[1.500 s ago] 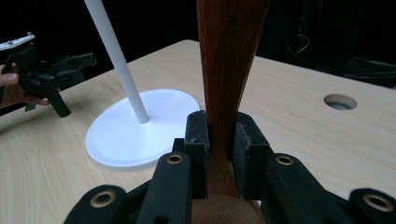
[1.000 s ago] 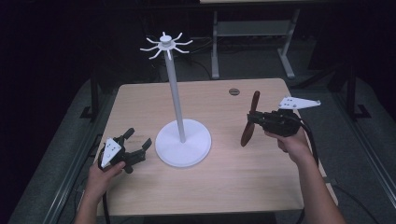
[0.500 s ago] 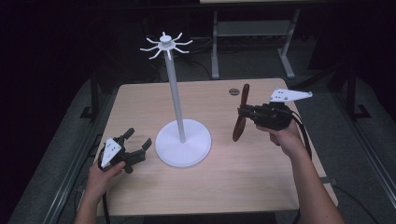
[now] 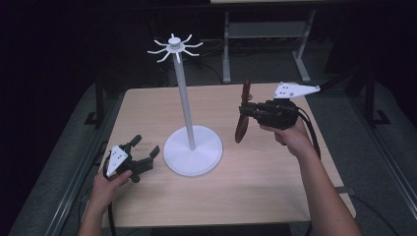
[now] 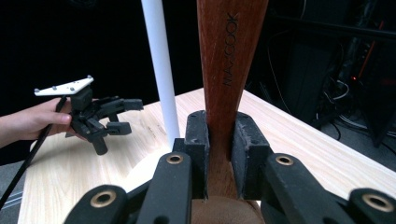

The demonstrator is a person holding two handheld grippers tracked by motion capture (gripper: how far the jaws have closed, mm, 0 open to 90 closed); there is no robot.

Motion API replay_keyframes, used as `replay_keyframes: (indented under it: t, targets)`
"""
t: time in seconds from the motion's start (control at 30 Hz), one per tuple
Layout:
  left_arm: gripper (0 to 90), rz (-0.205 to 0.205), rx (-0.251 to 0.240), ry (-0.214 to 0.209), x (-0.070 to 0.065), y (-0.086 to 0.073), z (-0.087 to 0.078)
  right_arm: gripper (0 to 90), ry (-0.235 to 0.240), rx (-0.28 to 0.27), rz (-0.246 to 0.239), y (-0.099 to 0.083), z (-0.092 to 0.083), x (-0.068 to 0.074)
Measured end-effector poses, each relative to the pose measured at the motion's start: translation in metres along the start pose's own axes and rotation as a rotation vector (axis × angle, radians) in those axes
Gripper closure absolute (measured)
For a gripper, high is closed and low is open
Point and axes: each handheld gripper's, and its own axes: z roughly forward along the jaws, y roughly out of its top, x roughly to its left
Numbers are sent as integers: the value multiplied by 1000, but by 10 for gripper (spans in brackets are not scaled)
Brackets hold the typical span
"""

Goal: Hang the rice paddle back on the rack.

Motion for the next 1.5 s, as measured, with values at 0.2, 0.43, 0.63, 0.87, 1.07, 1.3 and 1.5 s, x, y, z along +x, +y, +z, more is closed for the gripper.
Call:
replay_keyframes:
  t: [0.2, 0.43, 0.63, 0.87, 1.07, 1.3, 1.5]
  targets:
    - [134, -2, -1, -1, 0, 0, 0, 774, 18, -8, -10, 11, 6, 5]
    - [134, -2, 0, -1, 0, 0, 0, 774, 36, -18, -36, 26, 11, 10]
    - [134, -1, 1, -1, 0, 0, 0, 774, 50, -25, -53, 40, 15, 15]
    - [134, 0, 3, -2, 0, 0, 0, 775, 61, -42, -80, 56, 18, 21]
    - [134, 0, 3, -3, 0, 0, 0, 775, 66, -53, -96, 68, 22, 26]
    - [134, 0, 4, -3, 0, 0, 0, 774, 77, -69, -111, 81, 27, 32]
    - [134, -1, 3, -3, 0, 0, 0, 775, 85, -62, -129, 89, 34, 38]
